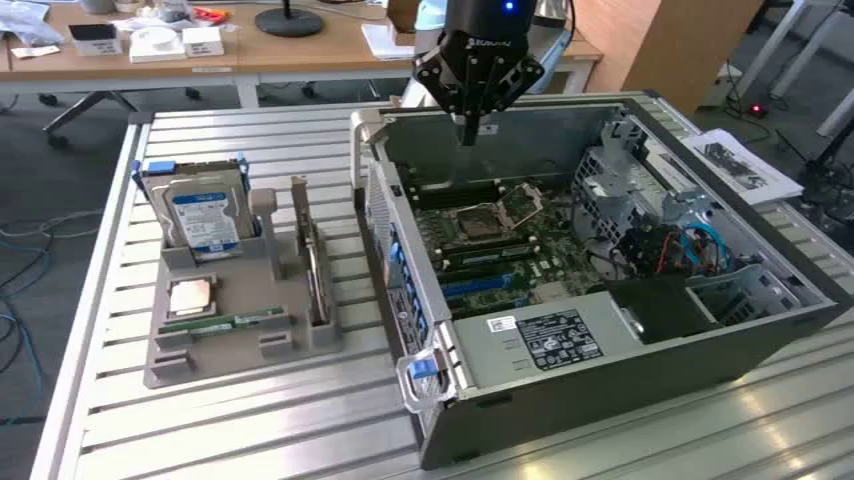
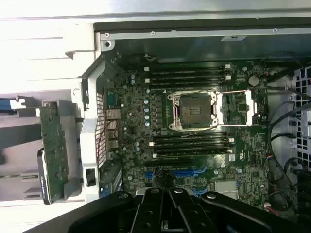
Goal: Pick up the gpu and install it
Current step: 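Reach for the gpu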
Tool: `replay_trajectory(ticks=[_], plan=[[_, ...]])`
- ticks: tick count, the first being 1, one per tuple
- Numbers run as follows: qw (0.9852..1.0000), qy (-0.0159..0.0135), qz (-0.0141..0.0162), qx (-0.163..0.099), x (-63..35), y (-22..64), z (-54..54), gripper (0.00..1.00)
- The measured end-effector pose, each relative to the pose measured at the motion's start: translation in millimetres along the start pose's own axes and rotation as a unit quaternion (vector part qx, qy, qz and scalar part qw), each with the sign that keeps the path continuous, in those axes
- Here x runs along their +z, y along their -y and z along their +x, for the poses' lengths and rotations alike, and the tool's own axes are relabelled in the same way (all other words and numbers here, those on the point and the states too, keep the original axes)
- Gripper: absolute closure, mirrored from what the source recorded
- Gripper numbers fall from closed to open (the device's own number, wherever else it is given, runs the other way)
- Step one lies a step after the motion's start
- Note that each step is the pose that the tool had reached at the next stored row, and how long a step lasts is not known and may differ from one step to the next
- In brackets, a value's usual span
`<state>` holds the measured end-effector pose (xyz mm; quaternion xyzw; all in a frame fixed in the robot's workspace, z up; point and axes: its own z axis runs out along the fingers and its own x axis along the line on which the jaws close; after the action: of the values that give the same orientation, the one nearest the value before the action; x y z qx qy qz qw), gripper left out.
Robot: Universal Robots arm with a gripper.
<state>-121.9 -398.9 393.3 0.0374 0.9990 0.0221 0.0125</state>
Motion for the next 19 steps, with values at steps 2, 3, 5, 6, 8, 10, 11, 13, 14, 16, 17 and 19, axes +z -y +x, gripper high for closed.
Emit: replay_trajectory(ticks=[2,3,5,6,8,10,11,13,14,16,17,19], plan=[[1.0000,0.0000,0.0000,0.000,0.0,0.0,0.0,0.89],[1.0000,0.0000,0.0000,0.000,0.0,0.0,0.0,0.89],[1.0000,0.0000,0.0000,0.000,0.0,0.0,0.0,0.89],[1.0000,0.0000,0.0000,0.000,0.0,0.0,0.0,0.89],[1.0000,0.0000,0.0000,0.000,0.0,0.0,0.0,0.89],[1.0000,0.0000,0.0000,0.000,0.0,0.0,0.0,0.89],[1.0000,0.0000,0.0000,0.000,0.0,0.0,0.0,0.89],[1.0000,0.0000,0.0000,0.000,0.0,0.0,0.1,0.89],[1.0000,0.0001,-0.0001,0.000,0.1,0.1,0.9,0.89],[1.0000,0.0000,0.0000,0.000,0.0,0.3,3.8,0.89],[1.0000,0.0000,0.0000,0.000,0.0,0.4,5.9,0.89],[1.0000,0.0000,0.0000,0.000,-0.1,0.7,11.6,0.89]])
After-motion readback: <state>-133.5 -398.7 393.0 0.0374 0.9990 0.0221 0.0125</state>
